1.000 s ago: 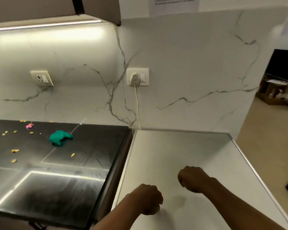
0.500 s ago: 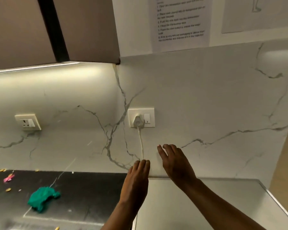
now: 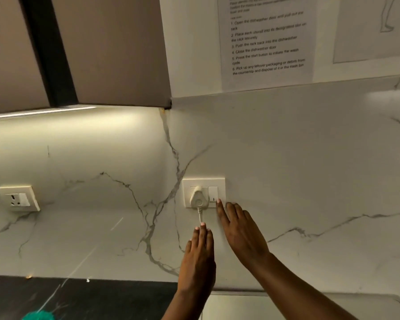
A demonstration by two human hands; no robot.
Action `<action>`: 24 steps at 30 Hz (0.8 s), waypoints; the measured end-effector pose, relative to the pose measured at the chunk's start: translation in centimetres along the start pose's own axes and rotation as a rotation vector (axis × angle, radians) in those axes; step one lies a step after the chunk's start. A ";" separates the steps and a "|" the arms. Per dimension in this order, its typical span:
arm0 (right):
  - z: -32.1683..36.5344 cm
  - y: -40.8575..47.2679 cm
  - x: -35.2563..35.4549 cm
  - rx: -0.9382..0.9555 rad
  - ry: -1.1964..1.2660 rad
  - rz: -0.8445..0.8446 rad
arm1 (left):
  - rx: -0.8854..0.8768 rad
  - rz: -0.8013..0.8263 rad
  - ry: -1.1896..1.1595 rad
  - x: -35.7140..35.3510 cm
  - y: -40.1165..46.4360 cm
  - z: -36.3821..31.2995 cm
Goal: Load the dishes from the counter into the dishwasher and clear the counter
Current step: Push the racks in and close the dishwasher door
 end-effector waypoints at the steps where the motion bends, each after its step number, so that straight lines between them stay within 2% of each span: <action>1: 0.0 0.3 -0.2 -0.001 -0.019 0.001 | 0.009 -0.006 0.004 -0.2 0.1 0.3; 8: 0.6 0.8 -0.7 -0.031 -0.147 0.009 | -0.001 -0.035 0.014 -1.7 0.1 0.7; 11: 0.9 -1.0 -0.4 -0.113 -0.005 -0.014 | 0.012 -0.027 0.013 -2.1 -1.1 0.4; 14: 2.5 -6.6 -1.7 -0.172 0.162 -0.017 | 0.028 0.011 -0.013 -2.8 -3.9 -0.3; 17: 5.2 -14.0 -4.2 -0.139 0.264 0.063 | 0.007 0.132 -0.034 -4.3 -7.8 -0.9; 20: 7.1 -20.5 -6.0 -0.209 0.406 0.256 | 0.015 0.362 -0.034 -5.7 -12.3 -1.4; 22: 8.1 -24.2 -6.0 -0.243 0.466 0.308 | 0.023 0.485 -0.034 -7.0 -15.6 -1.4; 24: 8.9 -26.9 -5.2 -0.241 0.480 0.322 | 0.030 0.498 -0.049 -7.7 -18.6 -1.4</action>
Point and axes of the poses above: each hand's wrist, its own y-axis towards the middle knuckle, its own x-axis out of the back of the hand, z = x × y, the point moved 5 cm from there along y, towards the middle knuckle, and after that the axes turned 4 degrees about y, right-handed, at the moved point
